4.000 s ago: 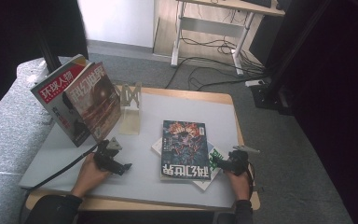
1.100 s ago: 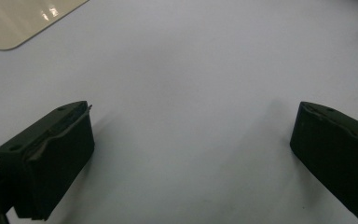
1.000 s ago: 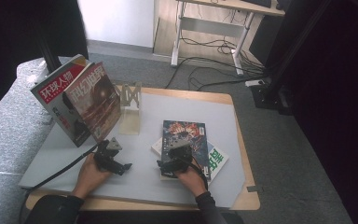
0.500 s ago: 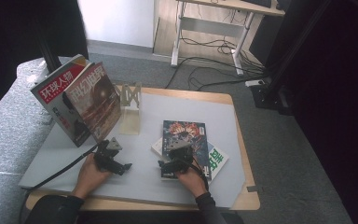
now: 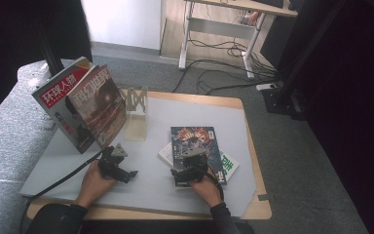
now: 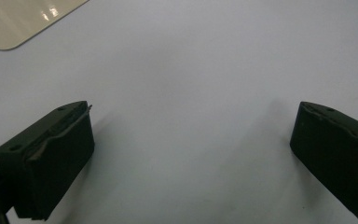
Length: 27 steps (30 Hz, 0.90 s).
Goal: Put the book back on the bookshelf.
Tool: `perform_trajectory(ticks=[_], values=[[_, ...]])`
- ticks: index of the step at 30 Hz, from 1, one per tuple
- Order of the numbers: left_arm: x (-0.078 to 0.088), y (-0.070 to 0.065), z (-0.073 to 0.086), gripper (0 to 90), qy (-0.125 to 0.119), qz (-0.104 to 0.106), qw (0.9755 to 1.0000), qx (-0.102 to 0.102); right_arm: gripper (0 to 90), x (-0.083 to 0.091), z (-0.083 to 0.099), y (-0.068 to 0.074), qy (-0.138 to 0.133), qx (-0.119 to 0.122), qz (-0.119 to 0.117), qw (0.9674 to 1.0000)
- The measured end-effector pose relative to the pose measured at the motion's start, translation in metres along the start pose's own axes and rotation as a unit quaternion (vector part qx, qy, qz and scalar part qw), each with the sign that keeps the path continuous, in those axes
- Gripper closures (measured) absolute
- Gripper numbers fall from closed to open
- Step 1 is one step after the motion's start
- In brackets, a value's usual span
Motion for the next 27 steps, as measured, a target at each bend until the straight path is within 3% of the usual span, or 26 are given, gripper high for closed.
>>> perform_trajectory(ticks=[27], values=[[0.0,0.0,0.0,0.0,-0.001,0.0,1.0,0.0,4.3,0.034,0.041,-0.03,-0.001,-0.035,0.014,0.9993]])
Point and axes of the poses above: each handheld gripper's, and its own axes: x roughly backward along the jaws, z roughly out of its underside, y roughly to its left, the point moved 10 cm from there along -x, roughly forward along the jaws, and after that the axes turned 8 degrees about x, right-handed, at the moved point
